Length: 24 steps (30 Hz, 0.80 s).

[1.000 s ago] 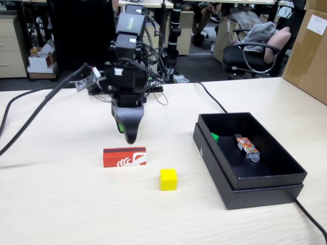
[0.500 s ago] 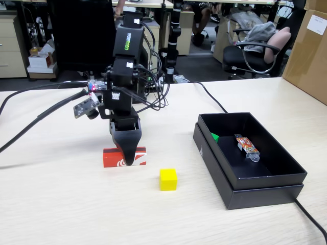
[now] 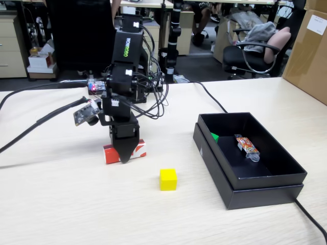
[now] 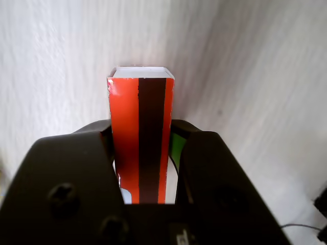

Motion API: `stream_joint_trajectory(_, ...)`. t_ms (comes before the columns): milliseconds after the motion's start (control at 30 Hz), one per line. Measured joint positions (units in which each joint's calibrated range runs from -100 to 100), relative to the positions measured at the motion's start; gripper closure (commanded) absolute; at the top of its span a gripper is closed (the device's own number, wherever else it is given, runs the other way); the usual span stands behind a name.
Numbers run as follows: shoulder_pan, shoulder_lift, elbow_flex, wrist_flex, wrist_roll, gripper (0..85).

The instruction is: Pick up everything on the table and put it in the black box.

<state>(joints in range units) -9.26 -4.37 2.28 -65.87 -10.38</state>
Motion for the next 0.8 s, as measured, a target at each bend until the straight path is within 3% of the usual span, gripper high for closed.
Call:
stream_joint_trajectory(167, 6.9, -13.4, -0.2, -10.2, 3.3, 82.1)
stream_joint_trajectory(567, 19.1, -21.4, 15.1, -11.5, 8.4, 81.9)
stream_joint_trajectory(600, 21.3, -21.4, 18.7, -11.5, 10.7, 81.9)
stream_joint_trajectory(633, 21.3, -21.4, 18.7, -11.6, 10.7, 81.9)
stream_joint_trajectory(800, 22.9, -17.6, 18.9, -6.1, 16.5, 81.9)
